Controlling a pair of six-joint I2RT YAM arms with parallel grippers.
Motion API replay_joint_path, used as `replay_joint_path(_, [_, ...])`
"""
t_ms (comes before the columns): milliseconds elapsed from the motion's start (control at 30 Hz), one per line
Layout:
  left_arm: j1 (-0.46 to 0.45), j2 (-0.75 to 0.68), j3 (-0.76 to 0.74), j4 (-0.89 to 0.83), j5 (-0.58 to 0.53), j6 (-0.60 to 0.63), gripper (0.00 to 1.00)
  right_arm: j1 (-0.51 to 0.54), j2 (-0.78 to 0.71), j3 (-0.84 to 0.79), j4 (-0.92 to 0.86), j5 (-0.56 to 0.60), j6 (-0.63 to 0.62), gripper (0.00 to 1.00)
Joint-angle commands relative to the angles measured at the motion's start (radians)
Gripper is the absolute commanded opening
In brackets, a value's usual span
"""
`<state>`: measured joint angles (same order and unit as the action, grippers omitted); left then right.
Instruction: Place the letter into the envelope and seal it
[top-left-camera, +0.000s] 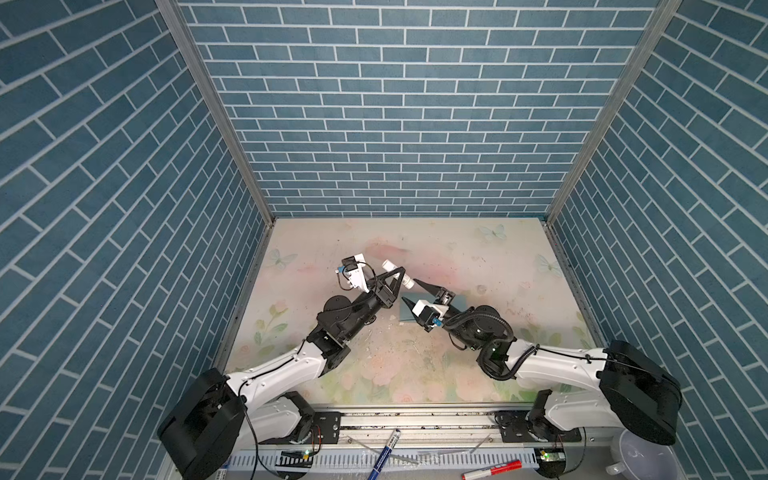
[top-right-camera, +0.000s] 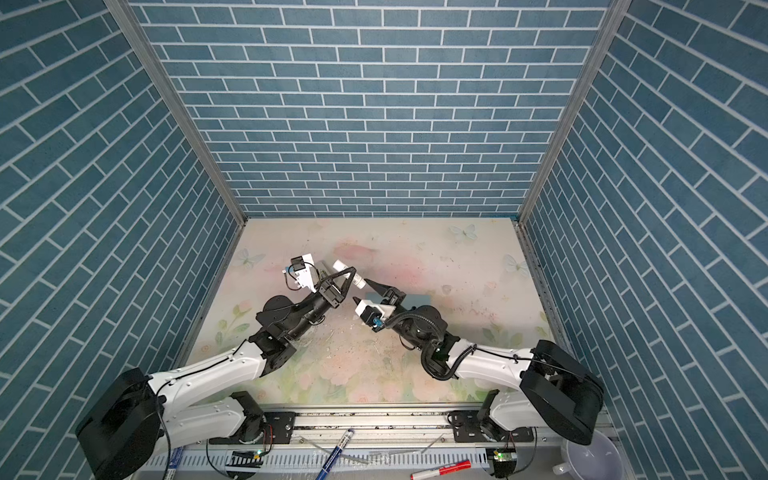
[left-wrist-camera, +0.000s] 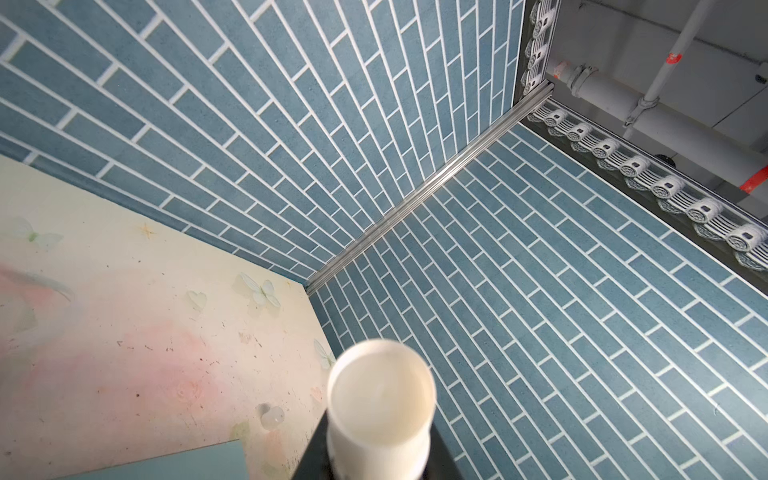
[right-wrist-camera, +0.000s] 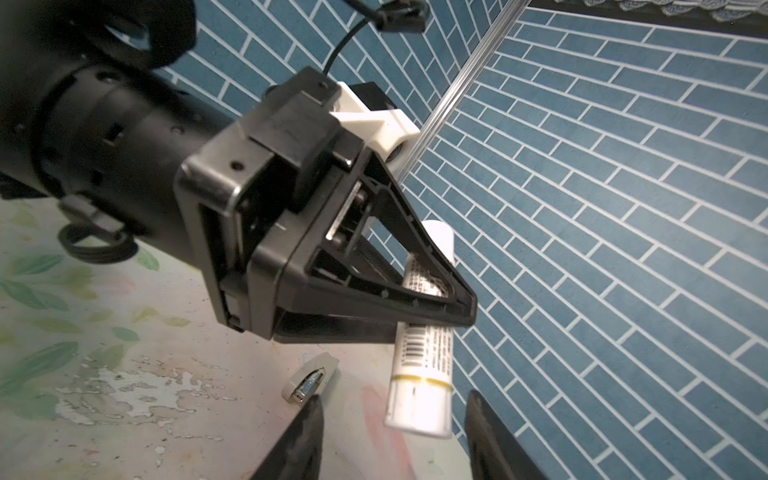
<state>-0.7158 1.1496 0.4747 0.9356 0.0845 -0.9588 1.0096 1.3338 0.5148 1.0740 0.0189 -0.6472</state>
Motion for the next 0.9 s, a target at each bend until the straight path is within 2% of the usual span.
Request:
replay_joint_path(0, [-0.002,-0.014,0.029,0.003,-0.009,-0.020,0.00,0.010,0.025,0.006,0.110,0.071,-0.111,0.50])
replay_joint_path(267, [-0.002,-0.016,0.026,0.008,-0.009,-0.028,0.00,0.014,0.063,0.008,0.160,0.112,-0.117,0.35])
replay_joint_path(667, [-0.002,-0.013,0.024,0.013,-0.006,-0.036,0.00,0.014,0.091,0.024,0.190,0.087,-0.073,0.35])
replay_joint_path(867, [-0.002,-0.009,0.024,0.018,-0.003,-0.043,0.00,0.014,0.108,0.034,0.201,0.085,-0.056,0.25])
